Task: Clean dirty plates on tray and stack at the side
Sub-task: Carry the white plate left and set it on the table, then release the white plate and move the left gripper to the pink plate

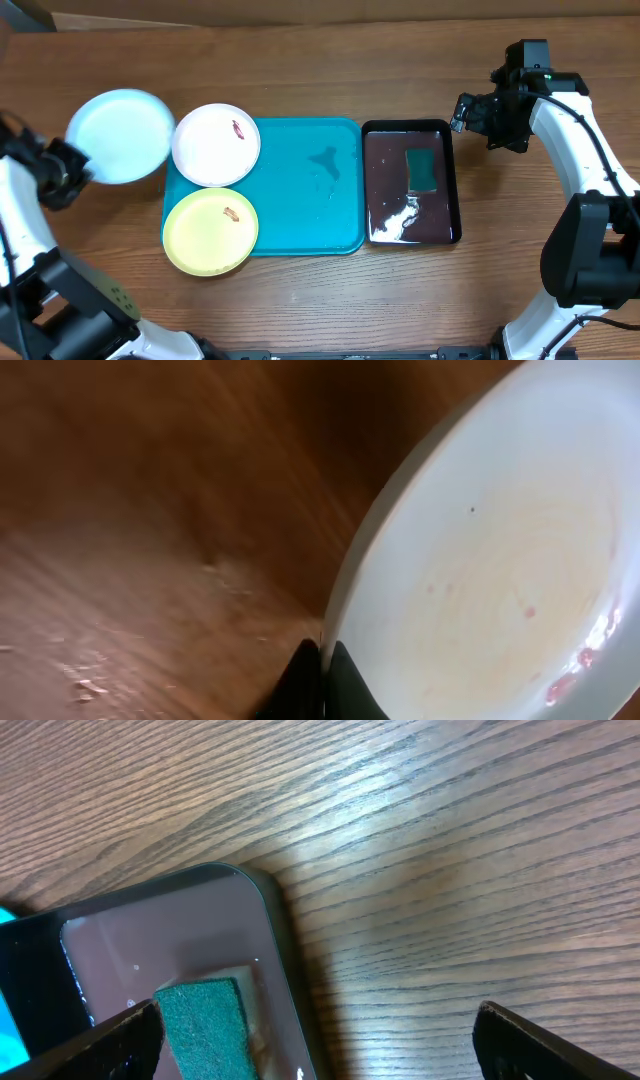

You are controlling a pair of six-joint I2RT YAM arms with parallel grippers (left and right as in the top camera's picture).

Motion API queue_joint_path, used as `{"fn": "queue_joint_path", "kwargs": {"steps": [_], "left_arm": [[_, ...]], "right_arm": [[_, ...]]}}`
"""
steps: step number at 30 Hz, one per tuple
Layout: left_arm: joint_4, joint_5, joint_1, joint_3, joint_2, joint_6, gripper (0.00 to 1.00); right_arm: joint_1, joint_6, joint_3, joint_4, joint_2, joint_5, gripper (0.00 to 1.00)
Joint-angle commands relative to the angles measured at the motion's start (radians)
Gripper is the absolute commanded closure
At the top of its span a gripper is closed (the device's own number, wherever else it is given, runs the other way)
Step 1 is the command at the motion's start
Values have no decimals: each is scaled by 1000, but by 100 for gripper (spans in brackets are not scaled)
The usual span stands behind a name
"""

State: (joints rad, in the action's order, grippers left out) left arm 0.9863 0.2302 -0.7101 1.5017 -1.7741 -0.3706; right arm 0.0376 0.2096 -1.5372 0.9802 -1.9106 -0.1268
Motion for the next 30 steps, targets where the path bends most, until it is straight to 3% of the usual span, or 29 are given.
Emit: {"fn": "queue_joint_path", "kwargs": {"steps": [1, 16, 30], "left_arm": [[-43, -94, -62, -54, 29, -50, 96], [-418, -111, -59, -305, 27, -44, 96], [-510, -137, 17, -309, -72, -18, 96]], "right_arm": [[2, 3, -15, -5, 1, -6, 0], [2, 3, -15, -5, 1, -6, 0], [2, 3, -15, -5, 1, -6, 0]]}}
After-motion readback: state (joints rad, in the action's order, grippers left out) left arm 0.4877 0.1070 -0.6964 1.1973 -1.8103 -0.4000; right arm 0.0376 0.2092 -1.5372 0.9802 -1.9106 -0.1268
